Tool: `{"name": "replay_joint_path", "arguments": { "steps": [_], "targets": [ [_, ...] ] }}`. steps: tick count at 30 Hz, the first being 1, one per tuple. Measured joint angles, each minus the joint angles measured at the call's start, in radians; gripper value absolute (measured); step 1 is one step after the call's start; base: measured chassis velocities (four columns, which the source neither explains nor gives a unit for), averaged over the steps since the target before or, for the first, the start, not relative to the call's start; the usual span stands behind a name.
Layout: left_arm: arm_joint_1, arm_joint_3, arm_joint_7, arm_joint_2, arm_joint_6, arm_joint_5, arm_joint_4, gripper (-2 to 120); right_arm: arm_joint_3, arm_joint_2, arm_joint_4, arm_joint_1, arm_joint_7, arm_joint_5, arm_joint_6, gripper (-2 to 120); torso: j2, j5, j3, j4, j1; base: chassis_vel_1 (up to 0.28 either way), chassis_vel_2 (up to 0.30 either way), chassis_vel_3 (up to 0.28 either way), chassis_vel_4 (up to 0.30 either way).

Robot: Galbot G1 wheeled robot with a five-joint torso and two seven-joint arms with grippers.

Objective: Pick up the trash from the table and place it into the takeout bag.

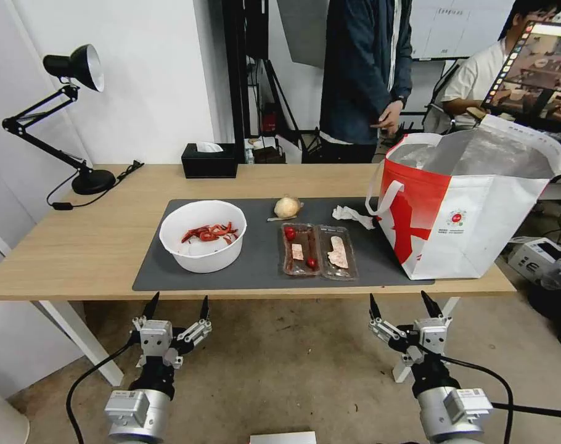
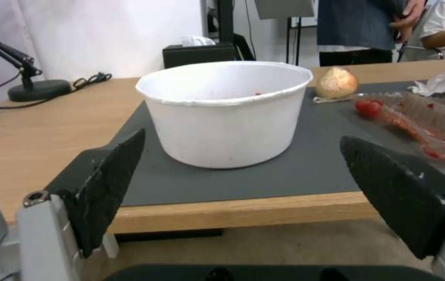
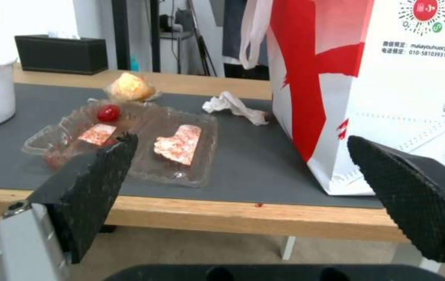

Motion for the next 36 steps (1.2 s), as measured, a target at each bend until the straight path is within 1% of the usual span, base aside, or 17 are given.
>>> {"name": "replay_joint_path", "arguments": {
  "steps": [36],
  "targets": [
    [0.0, 0.0, 0.0, 0.0, 0.0, 0.0, 0.0, 100, 0.0, 0.0, 0.0, 0.0, 0.0, 0.0, 0.0, 100, 0.0, 0.0, 0.0, -0.0001, 0.0, 0.0, 0.0, 0.0, 0.0]
  ]
}}
